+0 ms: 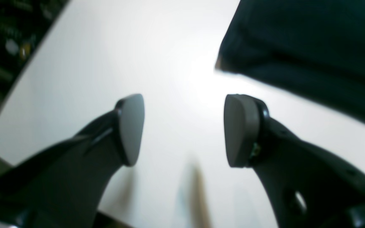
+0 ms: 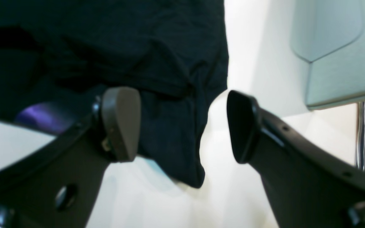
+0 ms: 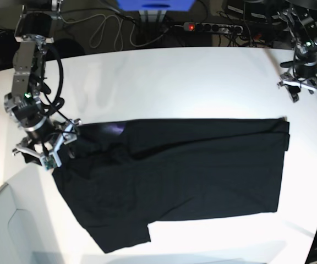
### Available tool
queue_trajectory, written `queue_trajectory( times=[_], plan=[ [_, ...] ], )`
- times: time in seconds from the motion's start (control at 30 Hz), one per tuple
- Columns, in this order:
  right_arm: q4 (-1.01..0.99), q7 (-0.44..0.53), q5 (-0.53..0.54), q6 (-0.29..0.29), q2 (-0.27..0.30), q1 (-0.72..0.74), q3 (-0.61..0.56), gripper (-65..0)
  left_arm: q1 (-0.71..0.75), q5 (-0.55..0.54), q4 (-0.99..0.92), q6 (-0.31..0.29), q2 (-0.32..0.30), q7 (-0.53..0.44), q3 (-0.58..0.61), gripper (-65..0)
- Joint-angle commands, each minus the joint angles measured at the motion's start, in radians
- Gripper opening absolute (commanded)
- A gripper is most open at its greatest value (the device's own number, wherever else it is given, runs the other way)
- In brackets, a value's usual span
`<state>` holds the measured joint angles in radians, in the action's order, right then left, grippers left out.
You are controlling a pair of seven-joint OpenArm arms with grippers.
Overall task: Fold the T-shirt properly
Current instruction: 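Open both grippers and release the folded edge onto the shirt, then regrasp the folded edge with both grippers at its corners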
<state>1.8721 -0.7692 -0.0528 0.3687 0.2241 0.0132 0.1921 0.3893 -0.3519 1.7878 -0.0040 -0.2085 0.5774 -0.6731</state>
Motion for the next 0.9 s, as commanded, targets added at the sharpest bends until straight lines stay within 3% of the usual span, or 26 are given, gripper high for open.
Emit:
queue_trajectory(
  times=[0.0,0.43,0.57,0.73,0.87],
  plan=[
    [0.037,0.026,0.008,0.008,0.008,0.001,0.011,-23.0,0.006,-0.006,0.020,0.003,0.002,-0.020,-0.007,-27.1],
    [0.102,0.026,0.008,0.008,0.014,-0.124,0.042,-23.1,0.004,-0.012,-0.085,0.002,0.070,-0.021,-0.001,-27.1],
    [0.102,0.026,0.008,0.008,0.010,-0.160,0.042,-23.2,0.038,-0.085,-0.082,0.002,0.102,-0.021,0.016,-27.4],
    [0.102,0.026,0.008,0.008,-0.005,-0.186,0.042,-23.3,0.069,-0.143,-0.085,0.002,0.082,-0.021,0.135,-37.5],
    [0.102,0.026,0.008,0.008,-0.018,-0.190,0.042,-23.3,0.060,-0.143,-0.084,0.011,0.091,-0.023,0.140,-36.0]
  ],
)
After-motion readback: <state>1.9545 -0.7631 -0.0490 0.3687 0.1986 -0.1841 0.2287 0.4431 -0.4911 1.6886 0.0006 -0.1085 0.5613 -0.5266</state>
